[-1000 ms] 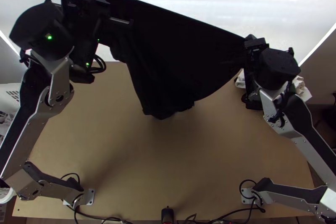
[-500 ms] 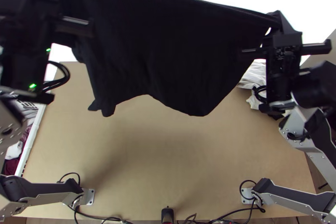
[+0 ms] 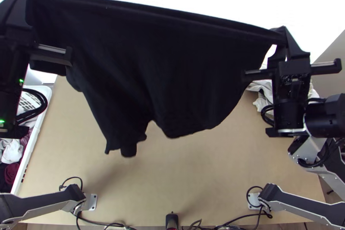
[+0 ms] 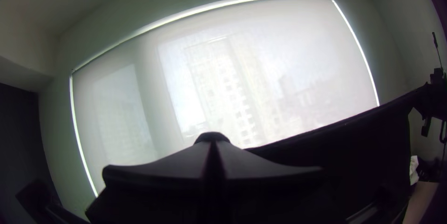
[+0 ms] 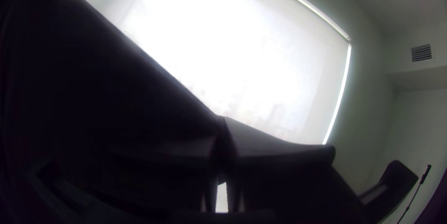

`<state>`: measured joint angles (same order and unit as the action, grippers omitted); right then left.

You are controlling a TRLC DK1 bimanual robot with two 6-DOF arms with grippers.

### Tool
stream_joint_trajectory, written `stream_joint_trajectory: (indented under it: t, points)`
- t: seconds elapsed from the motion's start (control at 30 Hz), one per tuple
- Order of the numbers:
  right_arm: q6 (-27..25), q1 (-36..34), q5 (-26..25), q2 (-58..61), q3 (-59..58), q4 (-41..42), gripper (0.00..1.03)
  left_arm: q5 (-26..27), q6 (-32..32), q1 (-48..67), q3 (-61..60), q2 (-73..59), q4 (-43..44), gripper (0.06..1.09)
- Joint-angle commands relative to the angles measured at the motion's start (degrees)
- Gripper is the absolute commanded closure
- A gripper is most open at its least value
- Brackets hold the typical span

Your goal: Fold the t-shirt

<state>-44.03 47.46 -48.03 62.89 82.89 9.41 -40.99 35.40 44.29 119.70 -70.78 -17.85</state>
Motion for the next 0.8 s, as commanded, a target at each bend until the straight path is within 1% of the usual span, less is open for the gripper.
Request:
stream_joint_trajectory:
  t: [0.0,0.1,0.2,0.27,0.33,0.43,0.53,0.77]
  points:
    - [-1.6,5.1,-1.2,-1.8,-4.7,-1.4,1.0,-0.3,0.0,-4.4,-10.3,3.7,3.3,1.05]
    - [-1.7,8.5,-1.6,-1.7,-7.0,-2.9,1.0,1.5,0.0,-10.7,-14.1,2.8,8.5,1.05]
    - [-1.7,11.1,-1.6,-1.3,-9.9,-3.1,1.0,2.5,0.0,-15.8,-15.0,-0.3,12.6,1.05]
    - [-1.7,11.5,-1.6,-0.4,-11.3,-3.1,1.0,3.0,-0.4,-18.7,-15.4,-2.8,14.9,1.05]
    - [-1.3,11.2,-1.6,0.8,-11.8,-3.0,1.0,4.7,-1.7,-21.0,-16.5,-4.8,16.8,1.05]
    - [0.2,9.9,-1.6,2.8,-11.8,-3.0,1.0,6.8,-4.2,-22.5,-18.9,-7.3,18.8,1.05]
    - [2.8,6.9,-1.6,4.7,-12.7,-3.0,1.0,7.9,-6.6,-22.7,-22.1,-10.3,21.0,1.05]
    - [6.7,-0.8,-0.8,8.2,-17.9,-1.9,1.0,10.0,-7.7,-22.3,-25.4,-21.3,29.8,1.05]
